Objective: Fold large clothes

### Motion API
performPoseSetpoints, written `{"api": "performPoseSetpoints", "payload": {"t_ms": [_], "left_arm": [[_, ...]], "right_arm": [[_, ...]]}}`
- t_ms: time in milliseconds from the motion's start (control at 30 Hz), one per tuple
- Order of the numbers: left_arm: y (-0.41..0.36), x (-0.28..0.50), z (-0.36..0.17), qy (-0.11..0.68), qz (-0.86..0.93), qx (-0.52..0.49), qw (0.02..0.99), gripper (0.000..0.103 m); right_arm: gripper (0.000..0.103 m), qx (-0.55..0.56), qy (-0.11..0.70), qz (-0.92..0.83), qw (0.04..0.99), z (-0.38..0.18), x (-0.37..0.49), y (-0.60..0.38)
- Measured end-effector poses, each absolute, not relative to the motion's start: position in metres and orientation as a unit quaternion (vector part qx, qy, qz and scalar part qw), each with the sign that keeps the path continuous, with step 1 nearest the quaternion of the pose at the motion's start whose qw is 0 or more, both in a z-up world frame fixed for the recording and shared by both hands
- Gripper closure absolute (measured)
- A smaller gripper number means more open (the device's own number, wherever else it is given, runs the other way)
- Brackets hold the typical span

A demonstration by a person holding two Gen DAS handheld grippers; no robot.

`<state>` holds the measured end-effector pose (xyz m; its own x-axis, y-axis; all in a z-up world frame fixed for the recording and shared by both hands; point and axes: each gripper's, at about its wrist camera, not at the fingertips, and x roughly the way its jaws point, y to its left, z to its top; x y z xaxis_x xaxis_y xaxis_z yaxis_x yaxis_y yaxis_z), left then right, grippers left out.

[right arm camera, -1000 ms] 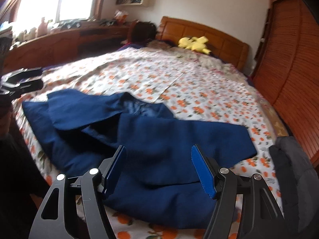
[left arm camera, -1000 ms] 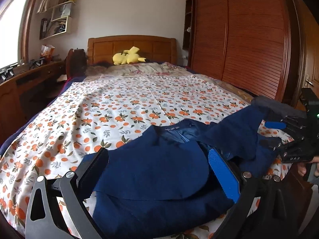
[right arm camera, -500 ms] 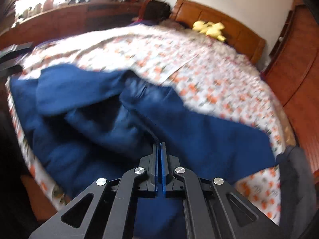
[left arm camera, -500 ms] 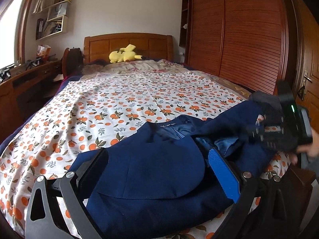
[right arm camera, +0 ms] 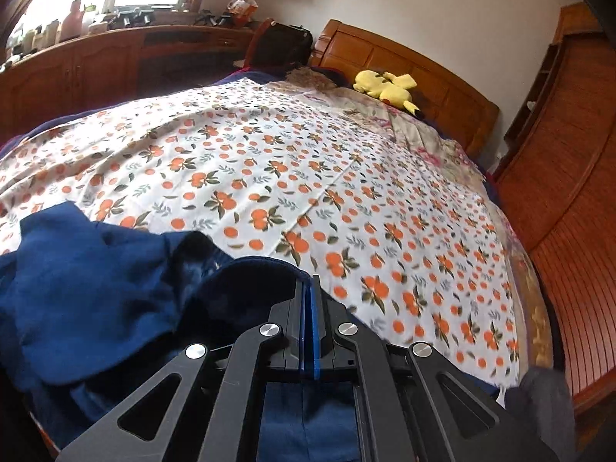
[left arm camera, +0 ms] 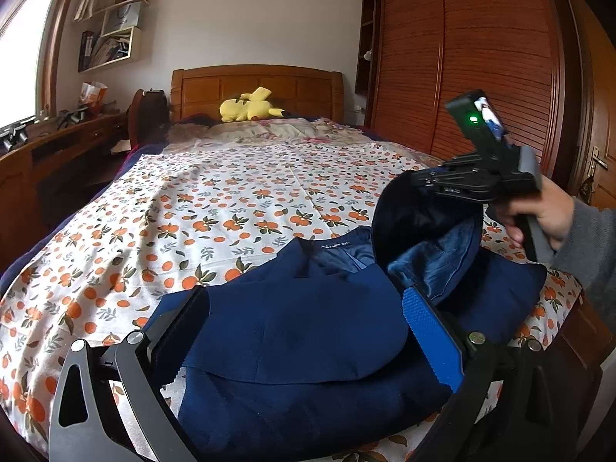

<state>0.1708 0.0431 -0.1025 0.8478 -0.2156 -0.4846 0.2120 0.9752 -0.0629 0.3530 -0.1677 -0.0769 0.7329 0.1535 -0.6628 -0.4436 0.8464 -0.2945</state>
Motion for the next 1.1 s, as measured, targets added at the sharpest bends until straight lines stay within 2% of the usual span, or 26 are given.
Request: {"api": "performPoseSetpoints", "payload": {"t_ms": [467, 500, 533, 600, 833, 1100], "left_arm": [[0.043, 0.173, -0.103, 0.256, -0.108, -0.004, 0.961, 0.002], [0.043, 0.173, -0.103, 0.257, -0.108, -0.003, 0.961, 0.002], [0.043, 0.173, -0.103, 0.257, -0.107, -0.003, 0.96, 0.002], [0.043, 0.173, -0.104, 0.257, -0.107, -0.003, 0.96, 0.002], [0.05, 0.173, -0.1, 0.257, -0.099, -0.005, 0.961, 0.002], [0.062, 0.172, -0.094, 0.28, -0.1, -0.006, 0.955, 0.002]], "right_arm": [[0.1, -0.228, 0.305, 0.148, 0.913, -0.066, 0.38, -0.148], [0.086, -0.226, 0.304, 0.145, 0.914, -0.064, 0.381, -0.149], [0.057, -0.221, 0.299, 0.141, 0.918, -0.061, 0.381, -0.15], [0.032, -0.197, 0.276, 0.143, 0.93, -0.051, 0.376, -0.155], [0.032, -0.171, 0.285, 0.169, 0.928, -0.052, 0.351, -0.172], [0.032, -0.143, 0.312, 0.191, 0.92, -0.087, 0.295, -0.208]]}}
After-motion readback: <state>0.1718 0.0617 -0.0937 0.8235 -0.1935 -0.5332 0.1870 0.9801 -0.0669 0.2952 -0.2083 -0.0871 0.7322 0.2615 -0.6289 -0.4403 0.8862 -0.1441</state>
